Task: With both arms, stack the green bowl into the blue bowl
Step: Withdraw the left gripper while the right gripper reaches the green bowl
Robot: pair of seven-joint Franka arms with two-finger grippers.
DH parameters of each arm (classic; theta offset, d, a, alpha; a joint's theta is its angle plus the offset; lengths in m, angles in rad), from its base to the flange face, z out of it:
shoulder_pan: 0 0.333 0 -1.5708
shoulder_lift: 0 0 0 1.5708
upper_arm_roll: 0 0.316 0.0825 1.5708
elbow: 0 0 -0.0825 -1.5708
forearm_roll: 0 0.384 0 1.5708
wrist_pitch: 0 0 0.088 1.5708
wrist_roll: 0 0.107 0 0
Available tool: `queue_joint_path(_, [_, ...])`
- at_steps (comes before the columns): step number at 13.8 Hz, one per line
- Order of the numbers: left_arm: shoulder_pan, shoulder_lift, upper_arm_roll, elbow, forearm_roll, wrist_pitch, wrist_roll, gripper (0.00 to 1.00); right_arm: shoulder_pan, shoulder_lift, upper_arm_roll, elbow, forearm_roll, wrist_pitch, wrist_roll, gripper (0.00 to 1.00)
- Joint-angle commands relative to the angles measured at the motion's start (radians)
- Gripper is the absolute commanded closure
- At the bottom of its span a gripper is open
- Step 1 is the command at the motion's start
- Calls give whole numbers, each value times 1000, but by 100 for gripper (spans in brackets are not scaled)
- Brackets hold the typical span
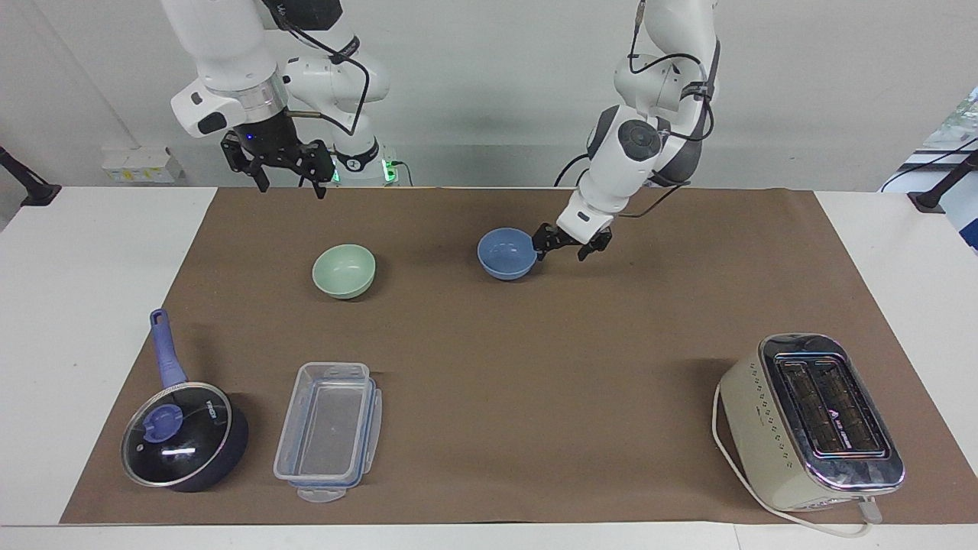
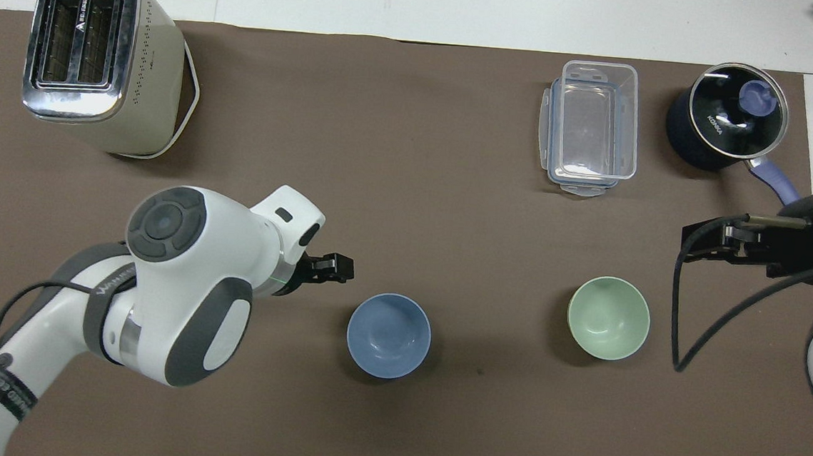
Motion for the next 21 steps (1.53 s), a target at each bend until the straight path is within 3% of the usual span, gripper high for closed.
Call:
queue_joint_path(1, [99, 9, -7, 122, 43, -127, 30, 0, -23, -15, 6, -23, 8, 27, -55, 0])
queue_joint_path(5, [190, 12, -5, 257, 100, -271, 147, 0, -62, -15, 6, -81, 9, 102, -136, 0])
queue_joint_path(8, [239, 7, -5, 283, 161, -301, 154, 0, -71, -15, 6, -189, 23, 217, -161, 0])
queue_joint_path(12, [345, 0, -5, 300, 172, -340, 335, 0, -91, 14, 4, -374, 31, 393, -195, 0])
queue_joint_path(15, [369, 0, -4, 380, 243, -429, 396, 0, -122, 20, 4, -522, 72, 556, -285, 0])
queue_joint_path(21, [440, -30, -2, 403, 249, -504, 490, 0, -162, 40, 4, -669, 143, 714, -448, 0])
